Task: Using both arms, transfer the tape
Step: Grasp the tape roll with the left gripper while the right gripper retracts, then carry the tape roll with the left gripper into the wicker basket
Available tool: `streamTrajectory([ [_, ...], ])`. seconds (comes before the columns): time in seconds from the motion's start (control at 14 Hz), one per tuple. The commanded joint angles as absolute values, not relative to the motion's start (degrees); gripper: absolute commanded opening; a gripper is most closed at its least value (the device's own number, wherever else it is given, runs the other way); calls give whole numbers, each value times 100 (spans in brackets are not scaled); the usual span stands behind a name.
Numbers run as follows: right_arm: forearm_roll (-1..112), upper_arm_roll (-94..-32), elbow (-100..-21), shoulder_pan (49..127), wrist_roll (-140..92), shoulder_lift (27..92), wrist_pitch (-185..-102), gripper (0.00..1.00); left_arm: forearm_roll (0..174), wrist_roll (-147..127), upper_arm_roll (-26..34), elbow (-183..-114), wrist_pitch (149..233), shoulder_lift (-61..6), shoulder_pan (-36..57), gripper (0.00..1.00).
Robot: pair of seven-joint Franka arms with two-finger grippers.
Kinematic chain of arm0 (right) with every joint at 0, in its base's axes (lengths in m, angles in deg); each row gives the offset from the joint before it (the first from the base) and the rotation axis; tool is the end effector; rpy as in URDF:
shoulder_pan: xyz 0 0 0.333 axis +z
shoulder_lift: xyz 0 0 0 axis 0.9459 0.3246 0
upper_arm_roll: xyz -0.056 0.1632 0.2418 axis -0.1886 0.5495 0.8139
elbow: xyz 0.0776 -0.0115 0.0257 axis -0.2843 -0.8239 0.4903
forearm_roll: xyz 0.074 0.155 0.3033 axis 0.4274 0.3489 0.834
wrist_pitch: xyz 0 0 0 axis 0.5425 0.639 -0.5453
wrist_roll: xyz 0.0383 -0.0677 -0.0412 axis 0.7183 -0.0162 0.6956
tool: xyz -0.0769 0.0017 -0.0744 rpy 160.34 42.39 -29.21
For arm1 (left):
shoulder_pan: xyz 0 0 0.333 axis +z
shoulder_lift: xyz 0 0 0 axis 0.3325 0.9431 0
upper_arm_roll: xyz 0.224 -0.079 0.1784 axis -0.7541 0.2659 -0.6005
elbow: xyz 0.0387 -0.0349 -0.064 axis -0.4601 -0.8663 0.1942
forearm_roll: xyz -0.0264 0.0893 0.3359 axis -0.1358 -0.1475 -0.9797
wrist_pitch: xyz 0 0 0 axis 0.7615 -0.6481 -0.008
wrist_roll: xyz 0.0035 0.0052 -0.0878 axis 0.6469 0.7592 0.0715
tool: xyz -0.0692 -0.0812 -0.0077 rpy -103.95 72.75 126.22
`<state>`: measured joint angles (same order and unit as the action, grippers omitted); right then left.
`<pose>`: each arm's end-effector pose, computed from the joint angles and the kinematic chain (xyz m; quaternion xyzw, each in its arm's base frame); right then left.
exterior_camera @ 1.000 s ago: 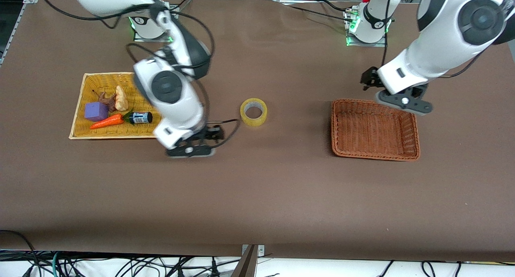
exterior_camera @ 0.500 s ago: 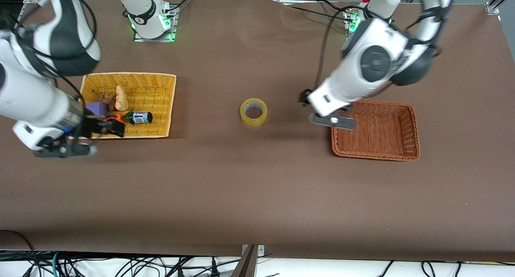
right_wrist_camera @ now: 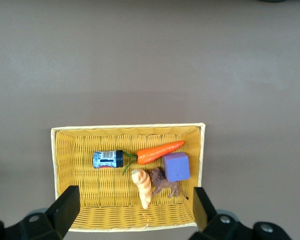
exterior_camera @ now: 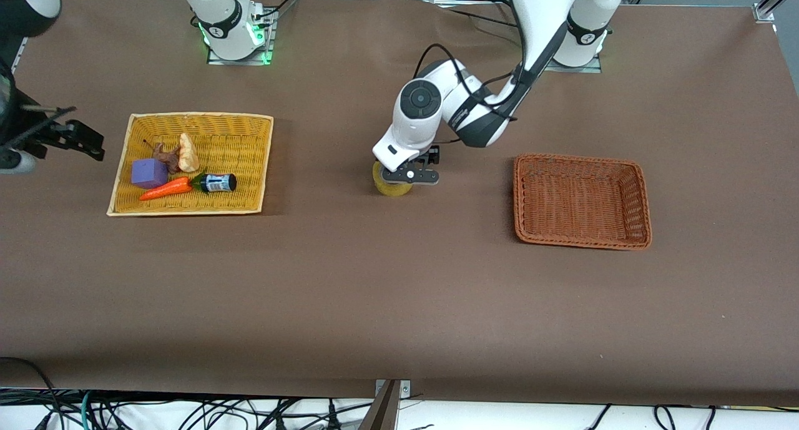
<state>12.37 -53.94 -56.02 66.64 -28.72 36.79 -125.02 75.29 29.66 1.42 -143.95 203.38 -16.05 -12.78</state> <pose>0.5248 -0.0180 0.5763 0.9985 0.0024 0.0145 0.0530 0.4456 -0.4557 0.2581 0.9979 -0.0043 -0.0539 0.0353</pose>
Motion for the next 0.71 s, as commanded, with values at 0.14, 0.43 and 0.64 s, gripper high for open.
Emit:
streamTrajectory([
  [0.14,1345,-5449,-5903,6631,-2765,3139,-12196,100,7158,3018,106,-14233,20889,-1056,-1301,100],
  [0.43,1538,-5590,-5912,6631,-2336,3139,-12056,100,6921,3053,124,-14233,21066,-871,-1362,2],
  [0.64,1635,-5773,-5912,6675,-2334,3130,-11977,100,6903,3018,115,-14233,21040,-923,-1336,0],
])
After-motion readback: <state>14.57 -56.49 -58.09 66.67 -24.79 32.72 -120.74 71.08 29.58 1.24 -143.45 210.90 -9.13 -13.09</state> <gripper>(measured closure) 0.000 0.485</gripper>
